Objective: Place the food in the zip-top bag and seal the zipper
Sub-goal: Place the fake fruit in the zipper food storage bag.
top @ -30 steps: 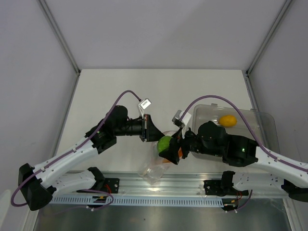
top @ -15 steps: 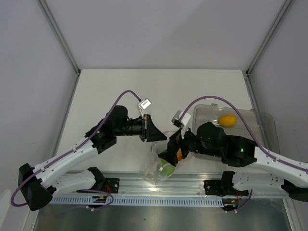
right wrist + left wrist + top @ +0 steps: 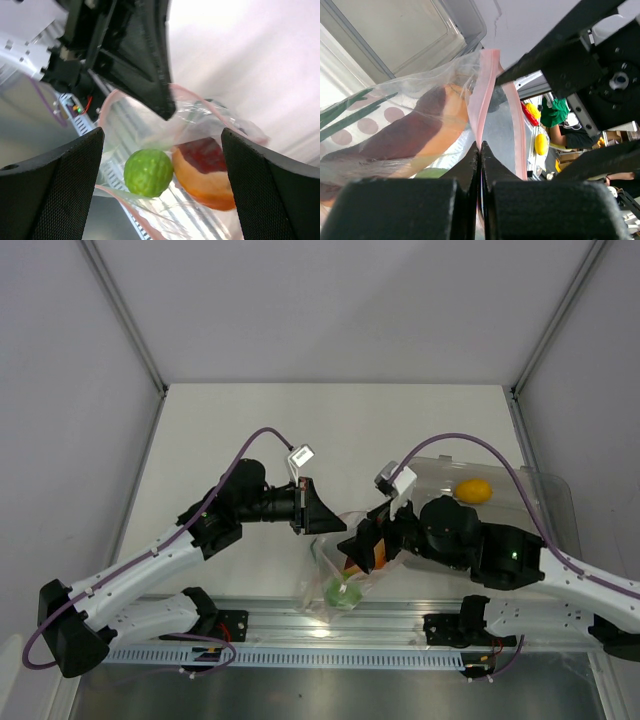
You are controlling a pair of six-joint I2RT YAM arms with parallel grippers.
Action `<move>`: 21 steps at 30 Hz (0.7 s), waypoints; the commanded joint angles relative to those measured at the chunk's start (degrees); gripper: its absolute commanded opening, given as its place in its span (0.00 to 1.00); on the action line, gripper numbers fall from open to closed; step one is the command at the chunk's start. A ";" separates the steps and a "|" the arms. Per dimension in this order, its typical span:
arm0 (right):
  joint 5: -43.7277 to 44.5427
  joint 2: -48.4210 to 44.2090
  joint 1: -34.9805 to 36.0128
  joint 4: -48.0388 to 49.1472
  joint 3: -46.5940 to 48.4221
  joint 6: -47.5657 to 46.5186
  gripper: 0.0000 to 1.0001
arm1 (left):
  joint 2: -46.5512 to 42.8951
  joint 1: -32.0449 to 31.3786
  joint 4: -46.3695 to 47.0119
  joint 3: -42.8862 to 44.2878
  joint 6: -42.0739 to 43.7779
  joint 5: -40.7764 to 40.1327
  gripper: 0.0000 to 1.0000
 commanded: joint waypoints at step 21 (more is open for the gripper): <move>22.67 -8.17 -35.93 -11.42 3.05 13.29 0.99 | -0.76 0.67 3.13 0.33 -0.65 1.07 0.01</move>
